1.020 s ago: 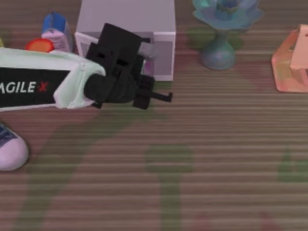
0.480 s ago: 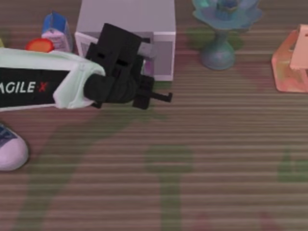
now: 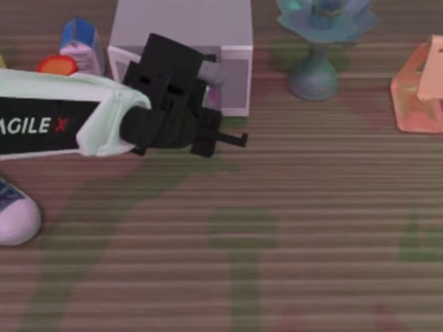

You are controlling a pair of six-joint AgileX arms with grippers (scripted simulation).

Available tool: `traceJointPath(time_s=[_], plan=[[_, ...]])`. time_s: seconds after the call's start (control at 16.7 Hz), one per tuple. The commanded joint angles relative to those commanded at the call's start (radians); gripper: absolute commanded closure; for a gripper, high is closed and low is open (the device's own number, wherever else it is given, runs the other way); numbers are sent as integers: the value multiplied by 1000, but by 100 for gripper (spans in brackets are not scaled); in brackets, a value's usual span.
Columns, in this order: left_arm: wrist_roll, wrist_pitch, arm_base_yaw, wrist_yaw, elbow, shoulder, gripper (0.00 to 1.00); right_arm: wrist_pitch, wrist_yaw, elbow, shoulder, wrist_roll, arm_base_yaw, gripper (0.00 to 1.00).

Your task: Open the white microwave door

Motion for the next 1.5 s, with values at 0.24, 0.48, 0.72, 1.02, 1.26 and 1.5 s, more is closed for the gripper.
traceJointPath(time_s=[0.24,0.48,0.72,1.02,1.26,1.5], plan=[[0,0,0,0,0,0,100,0,0,0,0,0,0,0],[-3,0,-7,9,2,0,100,0,0,0,0,0,0,0],[33,9,9,34,-24,-20,100,0,0,0,0,0,0,0],[67,16,23,57,-48,-35,100,0,0,0,0,0,0,0],[67,16,23,57,-48,-35,100,0,0,0,0,0,0,0],[67,16,23,57,-48,-35,100,0,0,0,0,0,0,0]])
